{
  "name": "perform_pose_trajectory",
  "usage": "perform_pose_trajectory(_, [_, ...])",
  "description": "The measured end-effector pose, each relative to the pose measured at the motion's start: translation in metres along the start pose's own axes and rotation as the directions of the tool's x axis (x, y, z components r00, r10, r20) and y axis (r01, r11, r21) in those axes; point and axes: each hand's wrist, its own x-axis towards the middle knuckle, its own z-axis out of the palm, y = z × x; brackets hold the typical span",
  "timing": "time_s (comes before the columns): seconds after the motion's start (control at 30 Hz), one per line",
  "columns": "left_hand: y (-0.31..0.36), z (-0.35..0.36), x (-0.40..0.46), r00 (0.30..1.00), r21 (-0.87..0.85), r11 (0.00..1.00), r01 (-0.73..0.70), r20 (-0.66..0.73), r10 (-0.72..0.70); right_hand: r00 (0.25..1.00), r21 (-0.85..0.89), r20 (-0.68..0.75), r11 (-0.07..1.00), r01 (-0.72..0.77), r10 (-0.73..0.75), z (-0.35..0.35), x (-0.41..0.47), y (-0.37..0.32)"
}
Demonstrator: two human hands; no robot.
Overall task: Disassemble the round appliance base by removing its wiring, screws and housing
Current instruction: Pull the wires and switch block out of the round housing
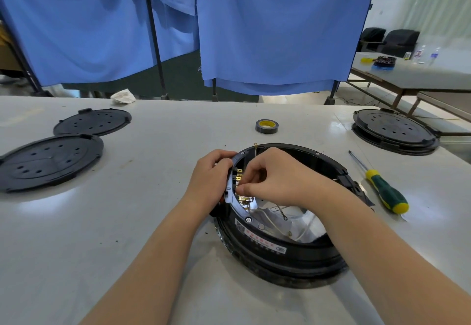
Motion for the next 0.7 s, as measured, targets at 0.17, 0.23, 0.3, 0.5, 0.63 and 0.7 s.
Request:
perform_pose_trajectory(0.17, [0.001, 0.000, 0.000, 1.000, 0.007, 1.000, 0.013, -0.008, -0.013, 1.000, 0.015, 0.007, 1.000, -0.017, 0.017, -0.005, -0.003, 0.002])
perform_pose_trajectory(0.23, [0.001, 0.000, 0.000, 1.000, 0.004, 1.000, 0.016, -0.012, -0.016, 1.000, 0.031, 0.016, 0.999, -0.012, 0.011, -0.003, -0.002, 0.002])
perform_pose_trajectory(0.3, [0.001, 0.001, 0.000, 1.000, 0.000, 1.000, 0.015, -0.016, -0.015, 1.000, 0.041, 0.016, 0.999, -0.007, 0.006, -0.002, -0.002, 0.002])
perform_pose_trajectory(0.5, [0.001, 0.000, 0.000, 1.000, -0.007, 1.000, 0.020, -0.012, -0.020, 0.999, 0.101, 0.011, 0.994, -0.051, 0.050, -0.005, 0.000, 0.005])
perform_pose_trajectory(0.63, [0.002, 0.001, -0.001, 1.000, 0.002, 1.000, 0.024, -0.012, -0.024, 0.990, 0.117, 0.035, 0.984, -0.138, 0.135, -0.008, 0.004, 0.010])
perform_pose_trajectory(0.7, [0.002, 0.001, -0.001, 0.999, -0.011, 0.999, 0.032, -0.012, -0.032, 0.985, 0.115, 0.031, 0.978, -0.173, 0.171, -0.008, 0.005, 0.013])
